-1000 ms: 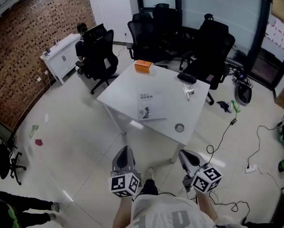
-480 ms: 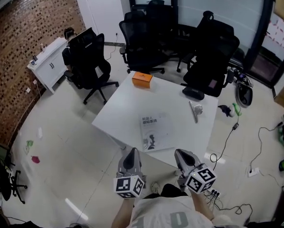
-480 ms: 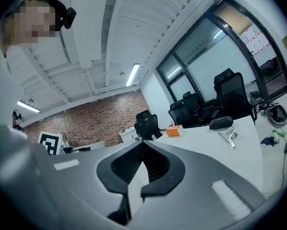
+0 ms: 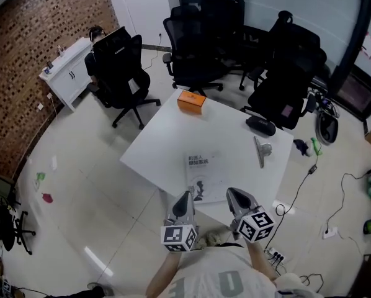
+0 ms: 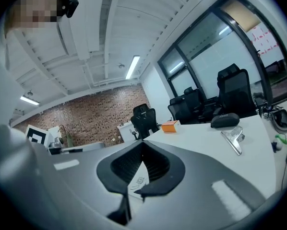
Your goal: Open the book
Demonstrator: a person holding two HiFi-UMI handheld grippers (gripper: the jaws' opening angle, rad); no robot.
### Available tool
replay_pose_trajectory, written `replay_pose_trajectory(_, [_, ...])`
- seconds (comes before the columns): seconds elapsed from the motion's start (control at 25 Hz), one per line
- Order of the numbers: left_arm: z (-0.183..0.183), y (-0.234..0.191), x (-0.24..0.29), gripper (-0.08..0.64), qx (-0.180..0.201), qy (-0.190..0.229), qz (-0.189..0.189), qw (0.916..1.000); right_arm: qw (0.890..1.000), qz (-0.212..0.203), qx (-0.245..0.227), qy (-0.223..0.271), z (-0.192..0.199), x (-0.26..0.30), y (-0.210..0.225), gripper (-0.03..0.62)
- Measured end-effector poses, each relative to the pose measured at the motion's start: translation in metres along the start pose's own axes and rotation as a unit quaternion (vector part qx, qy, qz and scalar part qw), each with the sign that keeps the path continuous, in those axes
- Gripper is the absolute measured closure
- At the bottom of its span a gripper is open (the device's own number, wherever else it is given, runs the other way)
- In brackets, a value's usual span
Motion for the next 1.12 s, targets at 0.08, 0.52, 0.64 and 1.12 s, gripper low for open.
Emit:
replay_pose_trajectory(0.08, [0.017, -0.003, 0.009, 0.546, -0.006, -0.015, -0.002, 0.9999, 1.000, 0.005, 0.001, -0.025, 0.016, 0.015, 0.015, 0.588])
replay_pose_trajectory(0.52, [0.107, -0.035, 0.034, 0.517, -0.037, -0.106, -0.026, 0.9934, 0.980, 0.081, 0.023, -0.178, 0.112, 0.059, 0.082, 0.476])
replay_pose_trajectory(0.64, [0.121, -0.039, 0.036, 0.520, -0.042, -0.127, -0.033, 0.9905, 0.977, 0.088, 0.038, -0.192, 0.122, 0.061, 0.088, 0.460])
replay_pose_trajectory(1.12, [0.137, -0.045, 0.040, 0.531, -0.060, -0.152, -0.034, 0.9860, 0.955, 0.118, 0.055, -0.265, 0.138, 0.071, 0.103, 0.522])
Point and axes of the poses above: the fingertips, and each gripper's own axes: x forward along the fingers, y to its right, z out of its underside, the point moved 4 cm from there along -x, backward along the fingers, and after that the axes turned 7 degrees about -y, right-handed, at the moved point
